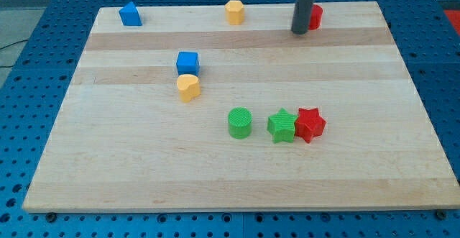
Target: Move the red star to the center left side
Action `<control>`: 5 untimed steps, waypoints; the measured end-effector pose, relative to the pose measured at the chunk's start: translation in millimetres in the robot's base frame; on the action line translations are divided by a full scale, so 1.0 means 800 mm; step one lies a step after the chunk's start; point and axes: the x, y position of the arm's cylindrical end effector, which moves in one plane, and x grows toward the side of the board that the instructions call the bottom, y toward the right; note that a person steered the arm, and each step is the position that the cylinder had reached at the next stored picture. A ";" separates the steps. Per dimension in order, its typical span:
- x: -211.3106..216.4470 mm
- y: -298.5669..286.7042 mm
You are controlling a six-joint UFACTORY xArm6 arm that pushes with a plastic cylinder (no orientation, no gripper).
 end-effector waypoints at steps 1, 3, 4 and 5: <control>-0.016 0.001; -0.037 0.076; -0.035 0.046; -0.035 0.030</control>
